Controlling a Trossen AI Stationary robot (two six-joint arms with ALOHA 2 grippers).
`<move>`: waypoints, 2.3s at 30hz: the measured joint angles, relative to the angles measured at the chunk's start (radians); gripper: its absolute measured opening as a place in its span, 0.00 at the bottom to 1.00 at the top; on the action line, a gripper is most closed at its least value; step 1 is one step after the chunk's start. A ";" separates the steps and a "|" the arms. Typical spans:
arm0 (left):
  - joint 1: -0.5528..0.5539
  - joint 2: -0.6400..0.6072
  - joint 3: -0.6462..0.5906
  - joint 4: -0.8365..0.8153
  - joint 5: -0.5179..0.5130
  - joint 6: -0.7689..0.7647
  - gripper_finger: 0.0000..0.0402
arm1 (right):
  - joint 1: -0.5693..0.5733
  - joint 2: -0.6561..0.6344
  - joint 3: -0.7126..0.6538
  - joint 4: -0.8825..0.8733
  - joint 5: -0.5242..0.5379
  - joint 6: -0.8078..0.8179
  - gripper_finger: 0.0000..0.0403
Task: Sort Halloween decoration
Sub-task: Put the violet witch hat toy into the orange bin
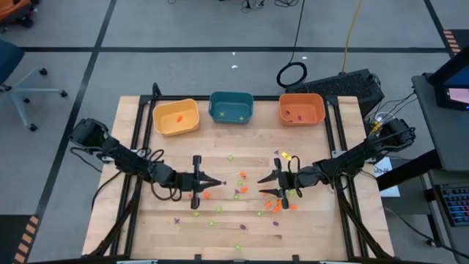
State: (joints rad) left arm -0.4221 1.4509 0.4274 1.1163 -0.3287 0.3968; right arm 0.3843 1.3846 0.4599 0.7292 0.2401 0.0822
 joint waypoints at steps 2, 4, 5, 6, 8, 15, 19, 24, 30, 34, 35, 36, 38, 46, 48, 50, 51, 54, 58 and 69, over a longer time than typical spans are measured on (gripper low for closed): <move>0.000 0.000 0.000 -0.001 0.015 0.062 0.00 | 0.000 0.000 0.000 0.000 0.000 0.000 0.33; 0.000 0.000 0.000 -0.006 0.025 0.131 0.00 | 0.000 0.000 0.000 0.000 0.000 0.000 0.33; 0.000 0.000 0.000 -0.007 0.032 0.171 0.00 | 0.000 0.000 0.000 0.000 0.000 0.000 0.33; 0.000 0.000 0.000 -0.007 0.040 0.216 0.00 | 0.000 0.000 0.000 0.000 0.000 0.000 0.33; 0.000 0.000 0.000 -0.008 0.055 0.308 0.00 | 0.000 0.000 0.000 0.000 0.000 0.000 0.33; 0.000 0.000 0.000 -0.011 0.092 0.397 0.00 | 0.000 0.000 0.000 0.000 0.000 -0.001 0.33; 0.000 0.000 0.000 -0.011 0.092 0.396 0.00 | 0.000 0.000 0.000 0.000 -0.001 -0.004 0.33; 0.000 0.000 0.000 -0.011 0.092 0.390 0.00 | 0.000 0.000 0.000 0.000 -0.001 -0.005 0.33; 0.010 0.000 0.000 -0.009 0.143 0.127 0.00 | 0.000 0.000 0.000 0.044 0.005 -0.010 0.33; 0.023 0.000 0.001 -0.008 0.148 0.019 0.00 | 0.003 0.000 0.000 0.076 0.025 -0.023 0.33; 0.026 0.000 0.001 -0.008 0.147 -0.002 0.00 | 0.003 0.000 0.000 0.075 0.025 -0.019 0.33; 0.031 0.000 0.003 -0.008 0.147 -0.024 0.00 | 0.003 0.000 0.000 0.073 0.026 -0.011 0.33; 0.039 0.000 0.011 -0.008 0.146 -0.067 0.00 | 0.004 0.008 0.000 0.071 0.052 0.018 0.33; 0.050 0.061 0.061 -0.008 0.138 -0.150 0.00 | 0.003 0.122 0.040 0.134 0.130 0.069 0.33; 0.050 0.086 0.076 -0.015 0.133 -0.148 0.00 | 0.003 0.161 0.080 0.143 0.130 0.061 0.33; 0.055 0.115 0.102 -0.007 0.133 -0.147 0.00 | 0.003 0.199 0.114 0.151 0.139 0.046 0.34; 0.057 0.126 0.109 -0.007 0.132 -0.147 0.00 | 0.004 0.221 0.134 0.159 0.156 0.037 0.34; 0.063 0.156 0.131 -0.011 0.129 -0.147 0.00 | 0.004 0.264 0.179 0.154 0.177 0.013 0.38; 0.064 0.165 0.140 -0.014 0.130 -0.149 0.00 | 0.004 0.308 0.226 0.152 0.178 -0.037 0.46; 0.064 0.167 0.143 -0.050 0.131 -0.155 0.00 | 0.023 0.335 0.270 0.222 0.179 -0.136 0.61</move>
State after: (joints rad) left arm -0.3584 1.6180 0.5705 1.0667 -0.1974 0.2421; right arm 0.4069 1.7191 0.7301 0.9513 0.4191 -0.0542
